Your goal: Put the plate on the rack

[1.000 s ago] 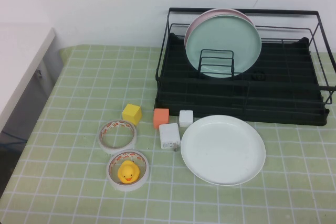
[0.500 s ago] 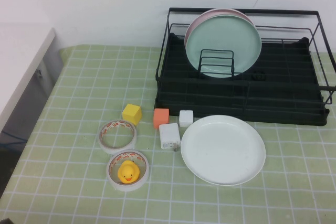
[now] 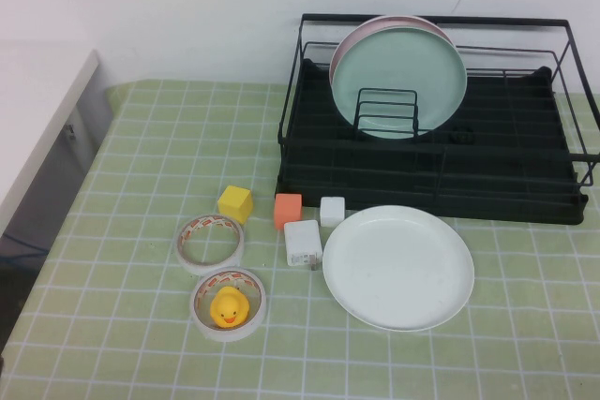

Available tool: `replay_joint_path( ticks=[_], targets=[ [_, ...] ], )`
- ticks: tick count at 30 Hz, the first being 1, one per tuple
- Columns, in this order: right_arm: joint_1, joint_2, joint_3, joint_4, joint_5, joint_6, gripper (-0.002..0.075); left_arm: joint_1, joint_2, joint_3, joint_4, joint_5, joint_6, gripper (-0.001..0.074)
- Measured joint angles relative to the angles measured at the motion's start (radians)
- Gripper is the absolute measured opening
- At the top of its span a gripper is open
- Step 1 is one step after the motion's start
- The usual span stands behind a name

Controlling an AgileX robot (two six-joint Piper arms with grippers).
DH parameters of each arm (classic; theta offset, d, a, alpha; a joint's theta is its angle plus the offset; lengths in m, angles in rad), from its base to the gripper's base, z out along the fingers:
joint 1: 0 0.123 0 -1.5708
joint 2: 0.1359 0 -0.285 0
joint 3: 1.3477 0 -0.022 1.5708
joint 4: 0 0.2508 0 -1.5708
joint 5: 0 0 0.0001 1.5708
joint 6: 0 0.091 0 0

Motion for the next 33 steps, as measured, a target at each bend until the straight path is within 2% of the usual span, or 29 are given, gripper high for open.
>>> replay_joint_path(
  ticks=[3, 7, 14, 19, 24, 33],
  targets=[
    [0.0, 0.0, 0.0, 0.281, -0.013, 0.0, 0.0011, 0.0, 0.0, 0.0, -0.016, -0.023, 0.003, -0.0001],
    [0.0, 0.0, 0.0, 0.439, -0.08, 0.0, 0.0011, 0.0, 0.0, 0.0, -0.018, -0.024, 0.048, -0.0001],
    [0.0, 0.0, 0.0, 0.479, -0.171, -0.006, 0.0011, 0.0, 0.025, -0.081, 0.048, 0.182, 0.415, -0.0001],
    [0.0, 0.0, 0.0, 0.484, -0.172, -0.095, 0.0011, 0.0, 0.211, -0.226, 0.231, 0.355, 0.458, -0.0001],
    [0.0, 0.0, 0.0, 0.485, -0.086, -0.209, 0.0011, 0.0, 0.446, -0.406, 0.407, 0.507, 0.558, -0.0001],
    [0.0, 0.0, 0.0, 0.485, 0.071, -0.28, 0.0011, 0.0, 0.818, -0.695, 0.435, 0.578, 0.746, -0.0001]
  ],
)
